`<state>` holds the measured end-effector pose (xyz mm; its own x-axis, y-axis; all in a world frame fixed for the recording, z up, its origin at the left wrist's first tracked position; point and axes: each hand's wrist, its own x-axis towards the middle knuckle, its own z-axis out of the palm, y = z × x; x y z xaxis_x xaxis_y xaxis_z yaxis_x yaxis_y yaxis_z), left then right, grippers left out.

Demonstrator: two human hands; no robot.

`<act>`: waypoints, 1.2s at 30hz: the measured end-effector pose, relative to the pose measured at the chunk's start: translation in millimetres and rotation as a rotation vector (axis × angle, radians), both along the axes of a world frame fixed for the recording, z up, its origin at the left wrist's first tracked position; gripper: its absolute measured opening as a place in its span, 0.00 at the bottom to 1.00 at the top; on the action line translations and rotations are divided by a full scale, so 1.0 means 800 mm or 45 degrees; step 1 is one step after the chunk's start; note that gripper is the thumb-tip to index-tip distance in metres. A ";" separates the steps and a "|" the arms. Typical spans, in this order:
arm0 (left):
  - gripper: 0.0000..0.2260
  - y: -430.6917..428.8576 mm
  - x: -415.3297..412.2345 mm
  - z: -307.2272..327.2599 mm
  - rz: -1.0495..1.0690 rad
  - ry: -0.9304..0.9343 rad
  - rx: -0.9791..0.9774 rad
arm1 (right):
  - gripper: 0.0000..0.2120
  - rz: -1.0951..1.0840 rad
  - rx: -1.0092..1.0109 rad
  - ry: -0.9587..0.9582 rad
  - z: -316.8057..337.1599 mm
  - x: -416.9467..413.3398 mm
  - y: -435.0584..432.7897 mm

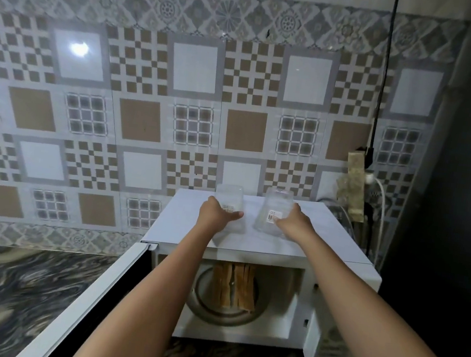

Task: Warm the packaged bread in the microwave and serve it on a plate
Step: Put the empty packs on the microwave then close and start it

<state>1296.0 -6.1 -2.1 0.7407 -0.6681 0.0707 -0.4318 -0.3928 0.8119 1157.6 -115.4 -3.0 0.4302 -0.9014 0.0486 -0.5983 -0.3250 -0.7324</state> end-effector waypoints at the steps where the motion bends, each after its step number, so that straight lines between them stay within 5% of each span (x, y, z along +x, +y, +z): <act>1: 0.33 0.003 -0.002 0.002 0.002 -0.006 -0.005 | 0.28 0.001 0.002 0.000 0.001 -0.004 0.003; 13: 0.31 0.126 -0.093 0.025 0.098 -0.115 -0.268 | 0.21 0.082 -0.074 -0.175 0.011 -0.095 0.105; 26: 0.15 0.398 -0.173 -0.014 0.605 -0.337 -0.751 | 0.13 0.794 -0.312 -0.229 -0.011 -0.083 0.351; 31: 0.17 0.487 -0.152 -0.034 0.883 -0.054 -0.960 | 0.13 1.139 -0.391 -0.317 -0.022 -0.057 0.455; 36: 0.15 0.547 -0.135 -0.097 0.852 0.390 -0.982 | 0.16 1.372 -0.446 -0.292 -0.049 -0.033 0.537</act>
<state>1187.7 431.3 -79.9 0.9984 0.0269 0.0491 -0.0534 0.1920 0.9799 1131.0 313.9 -42.1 0.9166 0.0057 0.3997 0.2478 -0.7927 -0.5570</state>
